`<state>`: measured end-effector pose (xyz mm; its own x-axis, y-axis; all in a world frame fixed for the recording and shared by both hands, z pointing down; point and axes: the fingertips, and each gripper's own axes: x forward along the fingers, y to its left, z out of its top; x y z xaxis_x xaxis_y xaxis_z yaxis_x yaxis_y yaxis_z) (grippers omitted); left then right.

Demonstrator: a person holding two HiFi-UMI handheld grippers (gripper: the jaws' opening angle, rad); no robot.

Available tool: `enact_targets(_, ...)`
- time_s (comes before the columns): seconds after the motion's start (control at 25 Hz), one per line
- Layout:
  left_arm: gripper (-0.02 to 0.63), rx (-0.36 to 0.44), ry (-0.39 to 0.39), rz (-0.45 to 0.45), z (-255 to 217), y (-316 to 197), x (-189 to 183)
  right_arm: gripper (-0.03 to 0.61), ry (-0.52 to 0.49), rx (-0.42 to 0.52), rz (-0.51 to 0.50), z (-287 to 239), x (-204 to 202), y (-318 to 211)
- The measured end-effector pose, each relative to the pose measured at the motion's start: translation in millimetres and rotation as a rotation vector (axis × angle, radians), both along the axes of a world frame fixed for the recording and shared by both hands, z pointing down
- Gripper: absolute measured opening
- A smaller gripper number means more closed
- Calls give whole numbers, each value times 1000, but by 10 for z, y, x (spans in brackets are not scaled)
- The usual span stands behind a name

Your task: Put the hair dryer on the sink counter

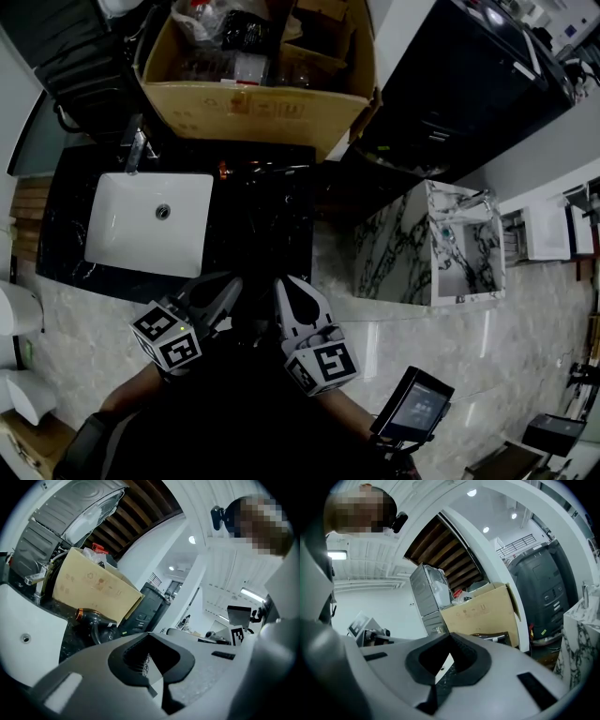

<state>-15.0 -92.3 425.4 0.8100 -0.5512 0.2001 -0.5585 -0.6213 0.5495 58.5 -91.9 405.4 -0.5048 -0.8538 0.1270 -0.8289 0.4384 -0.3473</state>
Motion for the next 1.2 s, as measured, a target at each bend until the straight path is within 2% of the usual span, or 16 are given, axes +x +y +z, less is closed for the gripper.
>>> enact_targets(0.36,2,-30,-5,-27,91,-36,-68,-5,0,16,-19,-2,-45,-2)
enact_targets(1.2,2,-39,4,-34,121,-63,-44,-5,0,-6,-38,51,-82,11)
